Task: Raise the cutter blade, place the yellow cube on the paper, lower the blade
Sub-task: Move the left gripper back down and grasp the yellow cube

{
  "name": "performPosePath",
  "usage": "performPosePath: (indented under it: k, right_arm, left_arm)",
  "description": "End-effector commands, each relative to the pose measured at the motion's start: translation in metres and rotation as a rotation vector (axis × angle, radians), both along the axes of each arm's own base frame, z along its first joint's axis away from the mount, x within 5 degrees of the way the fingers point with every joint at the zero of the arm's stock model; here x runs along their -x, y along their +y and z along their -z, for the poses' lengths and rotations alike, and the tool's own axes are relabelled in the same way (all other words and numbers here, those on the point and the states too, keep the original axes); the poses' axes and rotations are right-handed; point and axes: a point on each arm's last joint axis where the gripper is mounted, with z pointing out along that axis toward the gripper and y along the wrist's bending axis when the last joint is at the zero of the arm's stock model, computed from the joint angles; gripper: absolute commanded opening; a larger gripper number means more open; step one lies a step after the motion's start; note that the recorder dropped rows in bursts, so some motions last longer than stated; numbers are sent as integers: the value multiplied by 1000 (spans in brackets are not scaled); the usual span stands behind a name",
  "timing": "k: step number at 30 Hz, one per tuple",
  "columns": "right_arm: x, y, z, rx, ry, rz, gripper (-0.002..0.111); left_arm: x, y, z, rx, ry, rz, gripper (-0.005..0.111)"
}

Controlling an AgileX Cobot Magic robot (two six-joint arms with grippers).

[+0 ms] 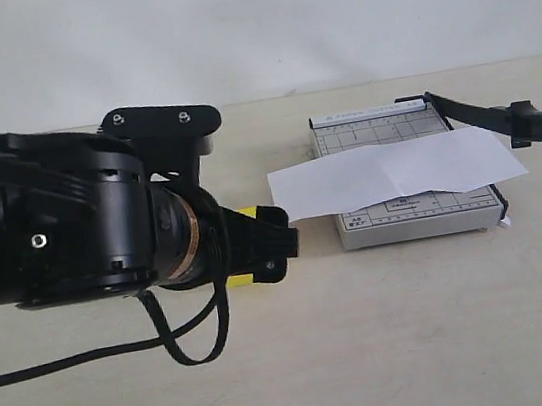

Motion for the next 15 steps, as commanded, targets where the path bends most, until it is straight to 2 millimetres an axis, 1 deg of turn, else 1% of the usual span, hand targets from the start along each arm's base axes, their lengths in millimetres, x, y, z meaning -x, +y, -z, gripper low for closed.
performPosePath:
  k: [1, 6, 8, 15]
  right_arm:
    - [1, 2, 0, -13, -7, -13, 1]
    - [1, 2, 0, -14, -6, -14, 1]
    - [1, 2, 0, -14, -6, -14, 1]
    - [2, 3, 0, -34, 8, -17, 1]
  left_arm:
    - [1, -5, 1, 34, 1, 42, 110]
    - [0, -16, 0, 118, -21, 124, 110]
    - [-3, -23, 4, 130, -45, 184, 110]
    - [-28, -30, 34, 31, -95, 71, 110]
